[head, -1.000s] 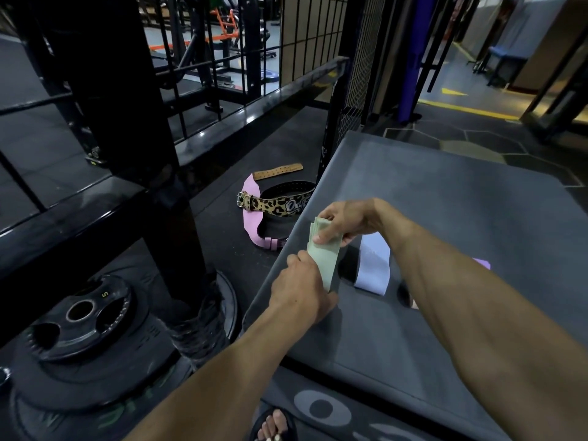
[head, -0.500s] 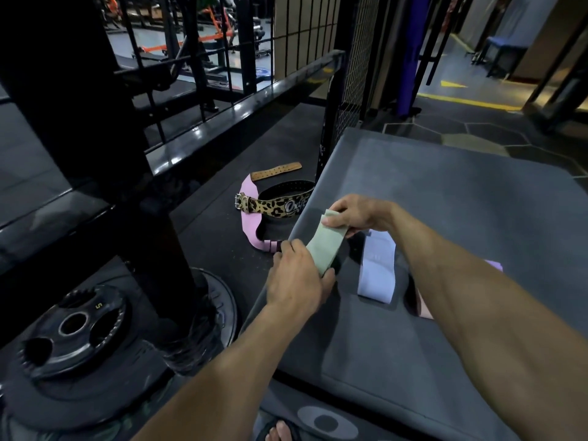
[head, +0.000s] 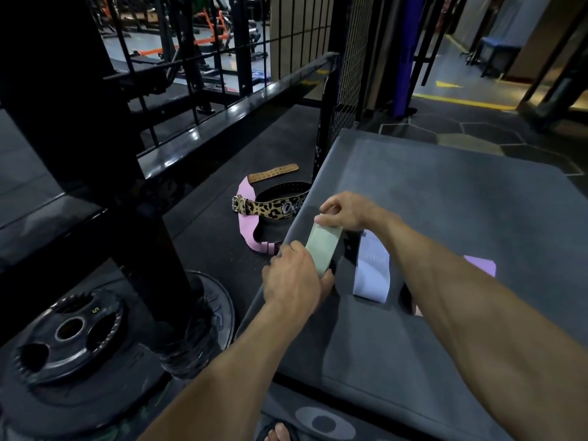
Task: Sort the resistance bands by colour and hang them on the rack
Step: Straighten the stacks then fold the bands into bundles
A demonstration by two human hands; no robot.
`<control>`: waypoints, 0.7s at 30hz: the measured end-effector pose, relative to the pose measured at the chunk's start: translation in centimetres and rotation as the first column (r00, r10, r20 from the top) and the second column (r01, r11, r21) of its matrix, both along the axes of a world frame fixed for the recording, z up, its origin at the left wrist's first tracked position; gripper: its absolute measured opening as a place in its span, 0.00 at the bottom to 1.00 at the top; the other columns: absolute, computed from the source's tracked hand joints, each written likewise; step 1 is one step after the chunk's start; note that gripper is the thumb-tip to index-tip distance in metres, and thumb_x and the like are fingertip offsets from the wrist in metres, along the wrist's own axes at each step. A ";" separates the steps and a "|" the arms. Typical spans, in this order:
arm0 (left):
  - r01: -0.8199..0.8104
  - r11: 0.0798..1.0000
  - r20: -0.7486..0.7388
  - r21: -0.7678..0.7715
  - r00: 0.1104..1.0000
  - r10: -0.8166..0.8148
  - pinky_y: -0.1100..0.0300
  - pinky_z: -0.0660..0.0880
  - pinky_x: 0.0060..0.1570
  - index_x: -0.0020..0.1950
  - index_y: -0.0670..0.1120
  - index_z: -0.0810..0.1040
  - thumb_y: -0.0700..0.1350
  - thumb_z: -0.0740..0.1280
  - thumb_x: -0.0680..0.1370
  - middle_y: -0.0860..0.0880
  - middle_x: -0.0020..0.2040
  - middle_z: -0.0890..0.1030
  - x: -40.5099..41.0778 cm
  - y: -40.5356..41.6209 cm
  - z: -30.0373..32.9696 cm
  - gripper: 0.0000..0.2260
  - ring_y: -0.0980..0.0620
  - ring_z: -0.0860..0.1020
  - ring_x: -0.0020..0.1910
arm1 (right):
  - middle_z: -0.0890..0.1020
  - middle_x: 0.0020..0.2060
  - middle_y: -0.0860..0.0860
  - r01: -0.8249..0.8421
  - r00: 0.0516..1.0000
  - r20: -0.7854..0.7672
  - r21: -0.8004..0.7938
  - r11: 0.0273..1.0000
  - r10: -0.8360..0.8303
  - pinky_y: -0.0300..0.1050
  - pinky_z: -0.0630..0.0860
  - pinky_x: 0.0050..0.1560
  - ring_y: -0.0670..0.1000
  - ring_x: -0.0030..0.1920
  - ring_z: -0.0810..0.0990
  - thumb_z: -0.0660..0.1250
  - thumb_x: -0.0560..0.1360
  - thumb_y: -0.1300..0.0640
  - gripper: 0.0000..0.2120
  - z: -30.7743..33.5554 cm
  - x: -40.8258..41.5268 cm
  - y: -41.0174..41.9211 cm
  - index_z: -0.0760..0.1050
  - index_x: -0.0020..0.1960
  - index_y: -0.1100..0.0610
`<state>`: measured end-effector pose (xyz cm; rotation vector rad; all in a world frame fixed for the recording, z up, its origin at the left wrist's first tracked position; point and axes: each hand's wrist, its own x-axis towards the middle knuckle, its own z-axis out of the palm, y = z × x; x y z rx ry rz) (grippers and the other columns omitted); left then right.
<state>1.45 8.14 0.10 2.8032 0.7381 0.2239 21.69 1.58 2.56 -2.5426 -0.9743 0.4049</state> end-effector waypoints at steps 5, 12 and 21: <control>-0.012 0.997 -0.007 -0.081 1.000 0.012 0.49 0.74 0.51 0.62 0.42 0.67 0.65 0.66 0.76 0.44 0.59 0.76 -0.1 0.1 0.1 0.29 0.41 0.79 0.56 | 0.83 0.55 0.51 0.025 0.999 0.035 0.030 0.999 -0.026 0.43 0.74 0.55 0.49 0.52 0.80 0.68 0.77 0.40 0.21 0.3 -0.4 -0.8 0.81 0.62 0.54; -0.040 0.998 -0.075 -0.040 0.996 0.037 0.48 0.72 0.51 0.66 0.41 0.66 0.72 0.63 0.73 0.44 0.64 0.73 -0.5 0.4 0.8 0.38 0.40 0.77 0.61 | 0.81 0.55 0.47 0.083 0.996 -0.009 0.003 0.997 -0.083 0.46 0.76 0.59 0.51 0.57 0.80 0.65 0.78 0.37 0.23 2.4 -1.9 -2.9 0.79 0.64 0.51; -0.039 0.989 -0.095 -0.140 0.995 0.026 0.48 0.73 0.57 0.70 0.40 0.65 0.70 0.65 0.73 0.44 0.69 0.72 -2.4 -0.7 1.9 0.40 0.40 0.74 0.66 | 0.76 0.69 0.55 0.042 0.992 0.123 -0.043 0.998 -0.037 0.46 0.69 0.66 0.55 0.67 0.74 0.62 0.82 0.43 0.25 6.2 -8.4 -11.0 0.72 0.72 0.58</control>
